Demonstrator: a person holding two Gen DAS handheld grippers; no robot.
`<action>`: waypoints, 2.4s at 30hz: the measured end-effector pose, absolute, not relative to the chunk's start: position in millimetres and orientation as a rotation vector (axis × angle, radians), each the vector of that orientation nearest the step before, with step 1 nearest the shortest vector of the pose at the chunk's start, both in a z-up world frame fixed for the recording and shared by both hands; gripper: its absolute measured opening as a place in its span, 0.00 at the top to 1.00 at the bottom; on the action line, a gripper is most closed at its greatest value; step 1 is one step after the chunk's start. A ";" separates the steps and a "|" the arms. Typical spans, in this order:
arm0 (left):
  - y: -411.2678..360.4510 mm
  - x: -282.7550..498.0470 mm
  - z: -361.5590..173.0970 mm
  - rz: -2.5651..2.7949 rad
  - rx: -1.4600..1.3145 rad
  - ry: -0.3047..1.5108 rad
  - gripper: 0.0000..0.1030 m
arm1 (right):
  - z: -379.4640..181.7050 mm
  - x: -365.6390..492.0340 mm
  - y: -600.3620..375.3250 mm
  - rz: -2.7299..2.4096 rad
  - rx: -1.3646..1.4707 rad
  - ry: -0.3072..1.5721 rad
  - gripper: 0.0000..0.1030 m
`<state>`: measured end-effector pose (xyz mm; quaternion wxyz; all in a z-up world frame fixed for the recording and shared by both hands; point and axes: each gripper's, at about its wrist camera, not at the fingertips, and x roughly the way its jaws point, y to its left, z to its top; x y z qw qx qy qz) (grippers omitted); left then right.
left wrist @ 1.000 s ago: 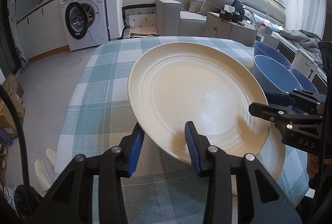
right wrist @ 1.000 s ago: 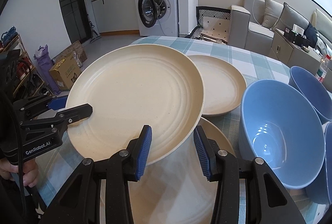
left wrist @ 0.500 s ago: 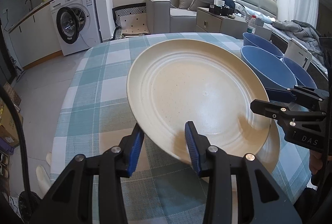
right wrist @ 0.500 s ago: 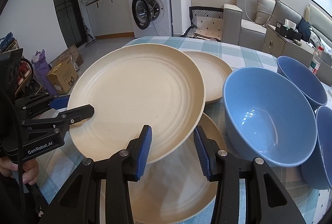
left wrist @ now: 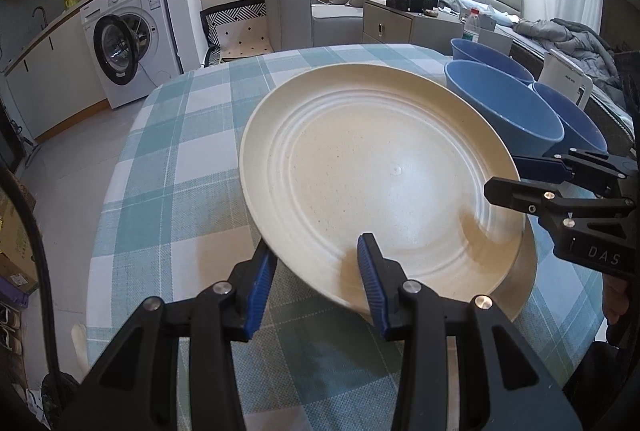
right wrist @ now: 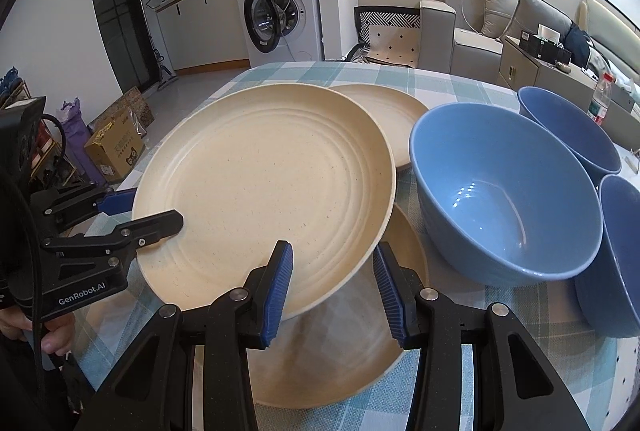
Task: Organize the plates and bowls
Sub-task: 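Carry the cream plate with both tools toward the blue bowls and lower it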
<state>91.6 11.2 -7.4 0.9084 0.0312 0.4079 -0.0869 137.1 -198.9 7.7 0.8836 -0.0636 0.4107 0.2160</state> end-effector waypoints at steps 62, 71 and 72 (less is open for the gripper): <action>-32.1 79.1 -30.3 -0.253 0.209 0.938 0.57 | -5.7 96.7 -204.0 0.407 -0.211 0.897 0.57; -33.5 79.4 -34.5 -0.240 0.229 0.945 0.46 | -4.3 101.9 -213.3 0.394 -0.187 0.895 0.53; -33.3 80.1 -35.3 -0.238 0.228 0.947 0.44 | -4.1 102.3 -213.7 0.394 -0.186 0.894 0.53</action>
